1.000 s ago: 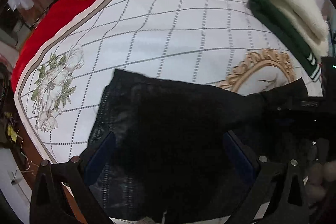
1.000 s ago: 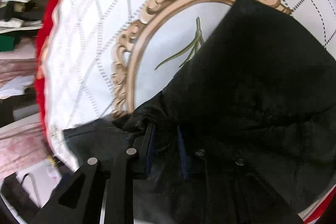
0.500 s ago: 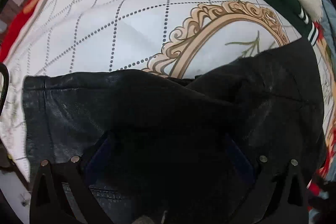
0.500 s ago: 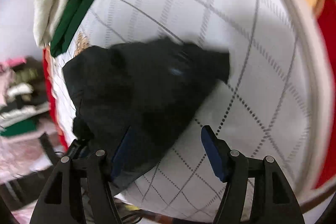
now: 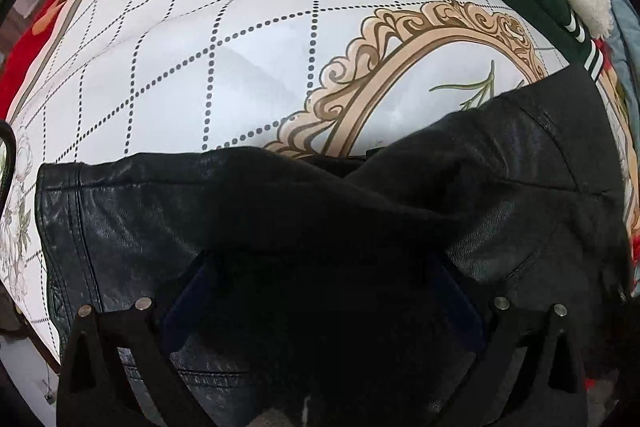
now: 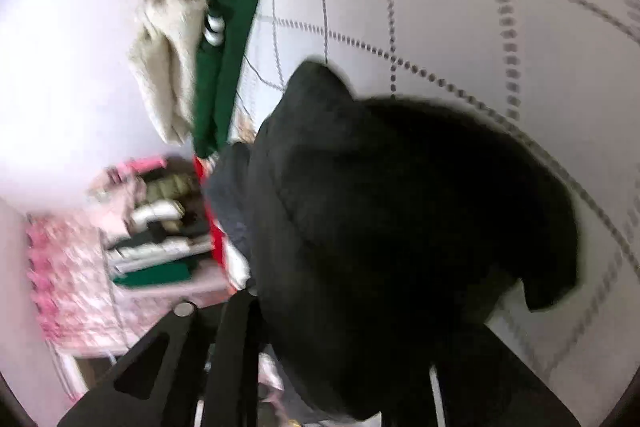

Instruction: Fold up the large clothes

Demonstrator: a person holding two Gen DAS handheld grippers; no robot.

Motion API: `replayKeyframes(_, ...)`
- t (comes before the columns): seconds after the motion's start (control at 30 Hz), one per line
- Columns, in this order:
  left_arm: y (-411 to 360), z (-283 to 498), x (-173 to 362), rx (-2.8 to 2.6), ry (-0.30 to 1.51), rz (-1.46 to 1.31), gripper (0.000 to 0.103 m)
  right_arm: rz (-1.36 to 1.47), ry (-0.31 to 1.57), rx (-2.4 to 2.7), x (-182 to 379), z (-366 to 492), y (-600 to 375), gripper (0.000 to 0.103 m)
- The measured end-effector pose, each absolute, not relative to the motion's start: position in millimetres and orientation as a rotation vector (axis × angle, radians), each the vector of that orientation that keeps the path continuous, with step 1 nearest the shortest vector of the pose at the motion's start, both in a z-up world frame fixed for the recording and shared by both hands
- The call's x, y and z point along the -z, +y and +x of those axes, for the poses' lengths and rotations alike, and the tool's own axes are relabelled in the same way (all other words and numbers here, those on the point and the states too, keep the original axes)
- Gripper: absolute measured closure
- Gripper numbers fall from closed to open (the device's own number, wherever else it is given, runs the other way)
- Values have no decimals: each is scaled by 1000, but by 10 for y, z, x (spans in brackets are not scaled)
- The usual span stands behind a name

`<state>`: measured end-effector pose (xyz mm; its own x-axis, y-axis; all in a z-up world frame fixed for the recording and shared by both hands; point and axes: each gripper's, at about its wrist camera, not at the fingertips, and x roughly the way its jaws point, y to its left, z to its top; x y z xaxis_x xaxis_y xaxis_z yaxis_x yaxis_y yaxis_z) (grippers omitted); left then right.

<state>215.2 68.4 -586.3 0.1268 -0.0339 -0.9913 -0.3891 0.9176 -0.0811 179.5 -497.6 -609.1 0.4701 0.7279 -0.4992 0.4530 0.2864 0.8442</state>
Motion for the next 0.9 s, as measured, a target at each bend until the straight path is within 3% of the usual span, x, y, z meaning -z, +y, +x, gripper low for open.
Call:
replayKeyframes(0.1,594,2211,5861,-179,1435,-336,0,1320,1132,-170,5872,1480,-5129,90)
replayKeyframes(0.17,447,2236,5844,-157,1433,-265,0,1355,1155,-119,6018,1272,-5232,89)
replayKeyframes(0.27,392,2245,5818,-165,1433,-245,0,1512,1189,-79,6439,1086,-5333,74)
replayKeyframes(0.33,410,2229,5822,-174,1431,-274,0,1458,1183,-127,6463,1165,-5310,72)
replayKeyframes(0.47,439,2181,5837,-179,1414,-270,0,1372,1144,-198,6370,1388,-5157,31)
replayKeyframes(0.5,435,2164,5845,-180,1410,-268,0,1353,1142,-194,6349,1423,-5124,30)
replayKeyframes(0.53,427,2162,5850,-185,1404,-269,0,1330,1145,-189,6324,1464,-5085,31)
replayKeyframes(0.57,410,2135,5850,-193,1396,-270,0,1307,1144,-179,6290,1503,-5052,44)
replayKeyframes(0.6,400,2114,5845,-206,1389,-272,0,1288,1156,-164,6273,1520,-5040,71)
replayKeyframes(0.7,349,2151,5940,-225,1384,-287,0,1305,1136,-137,6163,1567,-5041,85)
replayKeyframes(0.9,270,2323,5956,-246,1364,-272,0,1196,1070,-201,5491,1825,-4796,88)
